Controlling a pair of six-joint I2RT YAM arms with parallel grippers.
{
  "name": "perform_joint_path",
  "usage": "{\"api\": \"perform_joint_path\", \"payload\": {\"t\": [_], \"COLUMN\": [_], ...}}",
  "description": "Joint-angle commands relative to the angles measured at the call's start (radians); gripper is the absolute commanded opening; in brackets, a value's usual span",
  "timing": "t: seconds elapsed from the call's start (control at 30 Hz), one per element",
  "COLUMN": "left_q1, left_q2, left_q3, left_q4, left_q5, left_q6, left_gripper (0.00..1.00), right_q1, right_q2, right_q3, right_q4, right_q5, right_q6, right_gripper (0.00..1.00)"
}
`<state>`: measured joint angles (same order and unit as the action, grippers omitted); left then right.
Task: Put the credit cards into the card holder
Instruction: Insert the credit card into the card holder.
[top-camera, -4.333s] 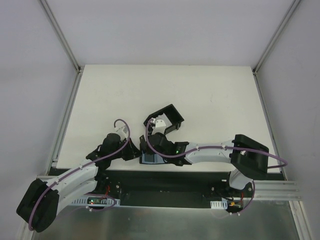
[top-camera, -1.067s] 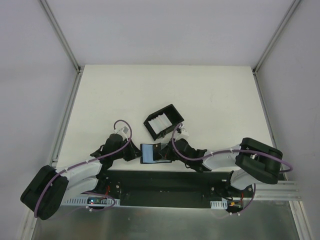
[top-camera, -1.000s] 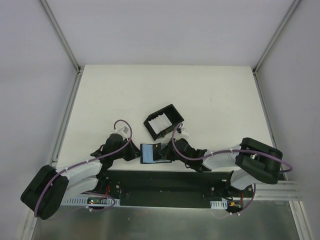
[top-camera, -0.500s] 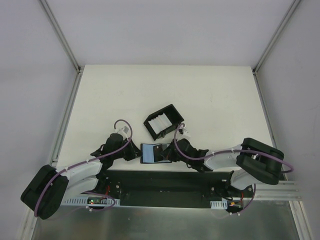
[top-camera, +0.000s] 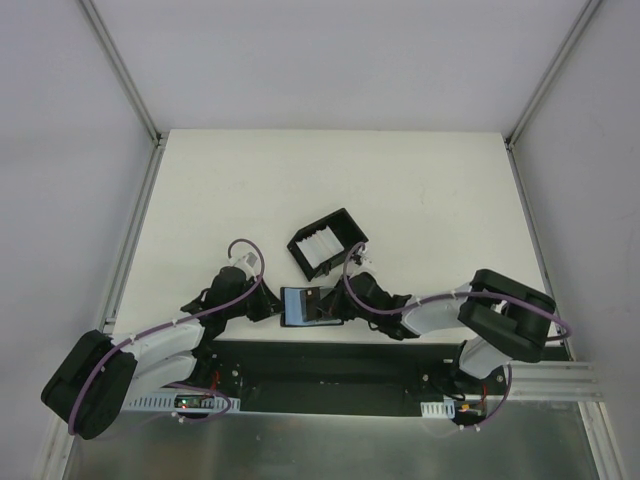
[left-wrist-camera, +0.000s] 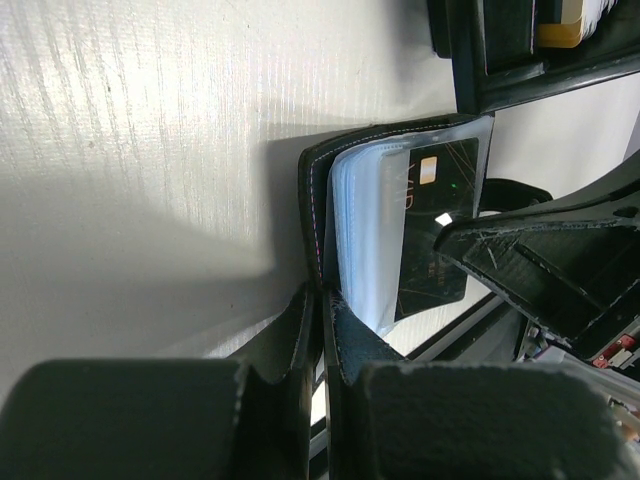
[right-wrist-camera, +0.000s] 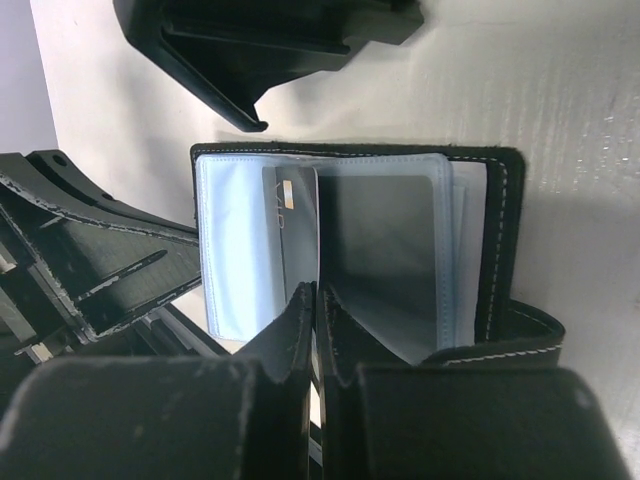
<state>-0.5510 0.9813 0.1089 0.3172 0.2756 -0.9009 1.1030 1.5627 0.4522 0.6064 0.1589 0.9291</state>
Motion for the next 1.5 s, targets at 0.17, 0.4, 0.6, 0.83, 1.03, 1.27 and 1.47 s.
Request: {"api": "perform_joint_path", "payload": {"t": [0.17, 0.4, 0.6, 0.83, 1.03, 1.27, 1.47], "left_q1": [-0.007, -0.007, -0.007, -0.007, -0.007, -0.007, -0.007], "left_q2": [0.014, 0.014, 0.017, 0.037, 0.048, 0.054, 0.062], "left_q3": [-0.017, -0.015, -0.012, 0.003, 0.008, 0.009, 0.011], "left_q4": [-0.059, -0.061, -0.064, -0.064, -0.058, -0.052, -0.047], "left_q5": [-0.064, -0.059, -0.059, -0.053, -0.052, -0.050, -0.047], "left_q6": [0.034, 0.037, 0.040, 0.046, 0.048, 0.046, 0.048], "left_gripper": [0.00, 0.00, 0.00, 0.00, 0.00, 0.00, 0.00], "right_q1": [0.020, -0.014, -0.018, -0.003, 0.011, 0.012, 0.011], "right_q2": [0.069, 0.010, -0.078, -0.013, 0.010, 0.065, 0.092], "right_q3": [0.051, 0.057, 0.143, 0.204, 0.235, 0.261, 0.293], "right_q4": [-0.066, -0.193, -0.430, -0.401, -0.395, -0.350, -0.298], "right_q5": [-0.079, -0.013, 0.091, 0.027, 0.002, -0.065, -0.094], "right_q6": [-0.006, -0.044, -0.179, -0.233, -0.234, -0.216, -0.217], "right_gripper": [0.00, 0.28, 0.52, 0.49, 0.42, 0.42, 0.43]}}
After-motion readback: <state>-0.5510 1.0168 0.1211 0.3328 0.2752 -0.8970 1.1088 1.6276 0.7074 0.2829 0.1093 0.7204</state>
